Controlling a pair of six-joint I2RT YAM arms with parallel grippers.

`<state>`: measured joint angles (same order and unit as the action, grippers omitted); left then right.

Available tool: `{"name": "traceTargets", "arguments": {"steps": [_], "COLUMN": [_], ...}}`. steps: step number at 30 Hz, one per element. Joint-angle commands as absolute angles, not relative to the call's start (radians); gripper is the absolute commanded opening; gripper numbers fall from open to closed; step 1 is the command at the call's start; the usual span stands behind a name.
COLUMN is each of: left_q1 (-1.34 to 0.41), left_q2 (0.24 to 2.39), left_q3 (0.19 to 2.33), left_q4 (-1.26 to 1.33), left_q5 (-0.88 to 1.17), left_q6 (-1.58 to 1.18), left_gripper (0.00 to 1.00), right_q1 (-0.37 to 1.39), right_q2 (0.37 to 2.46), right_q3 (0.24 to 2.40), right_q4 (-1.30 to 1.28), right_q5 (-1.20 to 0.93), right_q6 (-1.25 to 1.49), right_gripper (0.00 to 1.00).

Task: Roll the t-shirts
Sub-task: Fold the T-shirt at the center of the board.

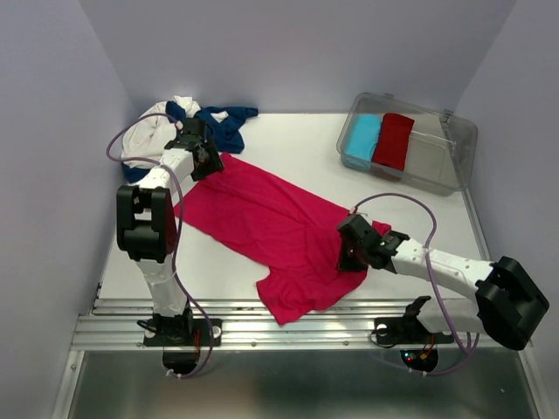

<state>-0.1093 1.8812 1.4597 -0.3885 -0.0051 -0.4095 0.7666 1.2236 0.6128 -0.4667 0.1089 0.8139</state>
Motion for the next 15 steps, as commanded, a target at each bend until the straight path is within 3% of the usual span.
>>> {"name": "traceTargets", "arguments": {"steps": [1,15], "left_q1": [-0.098,-0.055], "left_q2": [1.904,2.005], "left_q3": [1.448,1.459], "left_q4": [-0.356,-0.33], "left_q5": [-0.078,-0.112], "left_q6": [-0.434,-0.436], "left_gripper": [0.61,0.59], "right_q1": [0.775,0.775], "right_q2": [1.232,1.255], "right_q3": [0.614,0.629], "right_q4": [-0.454,-0.454], "right_q5": [0.138,0.147], "right_q6": [0.822,0.813], "right_gripper": [0.01,0.01]}}
